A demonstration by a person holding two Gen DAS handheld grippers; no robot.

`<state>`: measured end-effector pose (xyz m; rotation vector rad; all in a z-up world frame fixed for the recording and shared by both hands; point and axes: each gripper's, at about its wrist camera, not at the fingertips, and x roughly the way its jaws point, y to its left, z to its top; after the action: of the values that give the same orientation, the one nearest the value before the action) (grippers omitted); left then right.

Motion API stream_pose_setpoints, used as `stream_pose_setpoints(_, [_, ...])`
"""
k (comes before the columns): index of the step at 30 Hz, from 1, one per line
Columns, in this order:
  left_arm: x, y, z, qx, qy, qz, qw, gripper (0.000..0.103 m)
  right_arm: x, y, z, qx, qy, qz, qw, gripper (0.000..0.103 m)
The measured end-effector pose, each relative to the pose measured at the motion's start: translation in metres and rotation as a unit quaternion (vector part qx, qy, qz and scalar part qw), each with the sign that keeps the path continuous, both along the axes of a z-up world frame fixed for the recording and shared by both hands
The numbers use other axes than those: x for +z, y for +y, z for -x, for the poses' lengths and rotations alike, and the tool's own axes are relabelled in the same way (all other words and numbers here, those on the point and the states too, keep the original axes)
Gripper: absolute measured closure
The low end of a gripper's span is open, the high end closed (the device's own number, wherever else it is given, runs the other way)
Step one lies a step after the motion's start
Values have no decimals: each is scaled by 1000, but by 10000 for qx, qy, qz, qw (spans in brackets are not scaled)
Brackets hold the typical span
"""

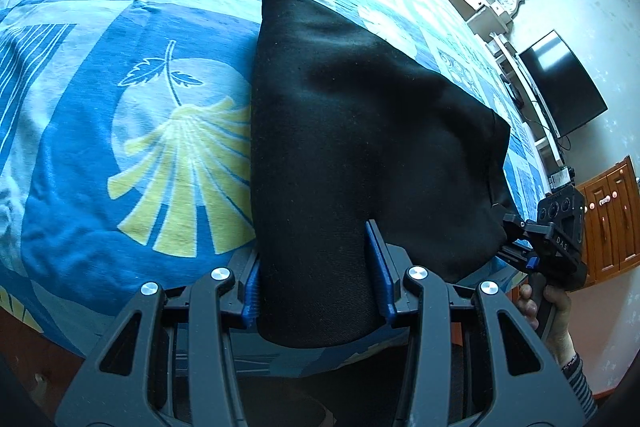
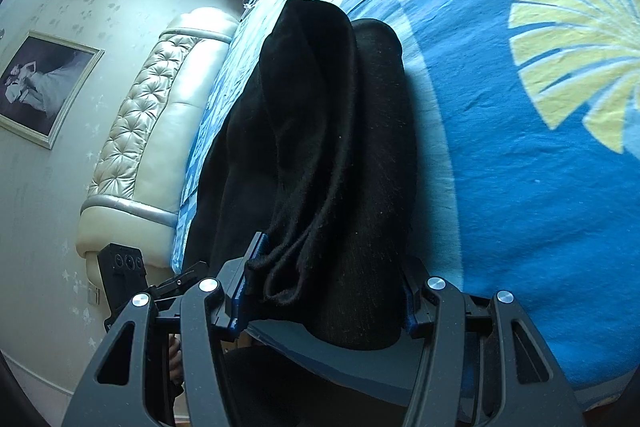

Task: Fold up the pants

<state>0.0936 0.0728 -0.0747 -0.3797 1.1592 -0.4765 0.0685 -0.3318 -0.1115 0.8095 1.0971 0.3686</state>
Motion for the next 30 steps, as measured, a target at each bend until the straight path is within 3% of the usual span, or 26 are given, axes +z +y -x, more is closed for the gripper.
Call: stream_pose_setpoints(30, [-4,7,10,106,30,53,9999,56,-1,14,1,132,-40,-139,9998,48])
